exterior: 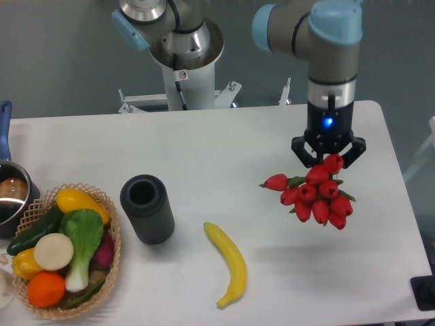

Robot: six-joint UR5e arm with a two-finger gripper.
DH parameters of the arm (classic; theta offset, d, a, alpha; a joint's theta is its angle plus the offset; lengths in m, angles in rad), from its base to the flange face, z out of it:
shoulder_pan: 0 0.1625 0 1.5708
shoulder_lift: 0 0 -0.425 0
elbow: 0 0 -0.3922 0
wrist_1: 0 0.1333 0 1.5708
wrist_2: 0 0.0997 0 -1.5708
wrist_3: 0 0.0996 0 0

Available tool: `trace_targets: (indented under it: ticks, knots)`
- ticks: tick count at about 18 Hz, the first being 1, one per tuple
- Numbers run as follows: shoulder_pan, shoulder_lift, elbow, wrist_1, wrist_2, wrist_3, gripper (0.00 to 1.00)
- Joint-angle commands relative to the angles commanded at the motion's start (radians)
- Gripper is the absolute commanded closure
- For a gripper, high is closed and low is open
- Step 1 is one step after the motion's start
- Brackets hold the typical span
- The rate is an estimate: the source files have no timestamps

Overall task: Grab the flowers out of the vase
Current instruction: 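Carry the tulips away from the vase over the empty table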

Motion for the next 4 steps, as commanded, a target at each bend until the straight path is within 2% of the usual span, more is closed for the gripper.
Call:
trace_targets:
  ticks: [2, 4]
  knots:
    - [0.003, -0.026, 0.048, -0.067, 0.026, 0.009, 1.0]
    - [-0.002, -0.052, 0.055, -0.074, 0.077, 0.008, 1.0]
